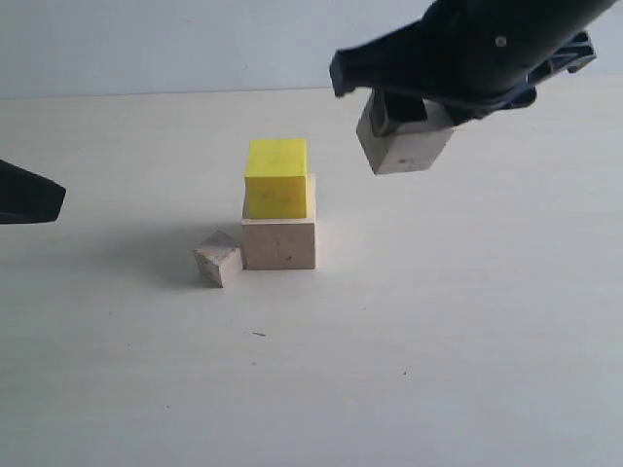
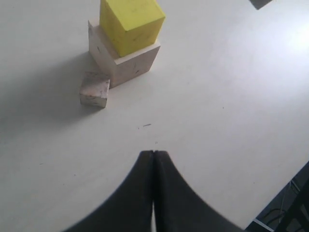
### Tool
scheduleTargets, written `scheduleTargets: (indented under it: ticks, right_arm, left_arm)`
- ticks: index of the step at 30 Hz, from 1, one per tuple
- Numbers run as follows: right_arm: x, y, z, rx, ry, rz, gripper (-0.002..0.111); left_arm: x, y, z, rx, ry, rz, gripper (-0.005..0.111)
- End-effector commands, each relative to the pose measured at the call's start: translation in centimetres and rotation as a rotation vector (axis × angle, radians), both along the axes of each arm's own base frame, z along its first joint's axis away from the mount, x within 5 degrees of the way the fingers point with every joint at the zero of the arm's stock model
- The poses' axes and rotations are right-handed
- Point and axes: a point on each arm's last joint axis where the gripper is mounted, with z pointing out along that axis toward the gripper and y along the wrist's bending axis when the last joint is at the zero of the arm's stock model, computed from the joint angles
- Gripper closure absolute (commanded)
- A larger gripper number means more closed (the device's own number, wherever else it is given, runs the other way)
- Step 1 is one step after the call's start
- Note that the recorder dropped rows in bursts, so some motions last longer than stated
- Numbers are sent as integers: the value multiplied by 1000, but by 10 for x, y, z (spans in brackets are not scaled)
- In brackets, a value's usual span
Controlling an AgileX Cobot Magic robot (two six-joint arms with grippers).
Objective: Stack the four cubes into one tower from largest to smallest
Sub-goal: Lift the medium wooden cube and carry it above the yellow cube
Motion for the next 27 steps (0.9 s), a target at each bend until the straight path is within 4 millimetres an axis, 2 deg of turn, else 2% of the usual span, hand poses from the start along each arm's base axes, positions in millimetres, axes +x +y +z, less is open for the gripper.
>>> scheduleTargets:
  ticks: [1, 8, 17, 27]
  right_arm:
    - [2, 8, 24, 97, 4, -13, 108]
    - [21, 34, 36, 184, 59, -29, 108]
    - [37, 78, 35, 91, 116, -29, 108]
    - [65, 103, 15, 61, 120, -109, 108]
  left_arm:
    - [2, 0, 2, -13, -33, 19, 107]
    - [2, 0, 2, -17, -43, 24, 107]
    - [4, 1, 3, -14, -60, 31, 107]
    - [5, 0, 3, -17, -63, 33, 107]
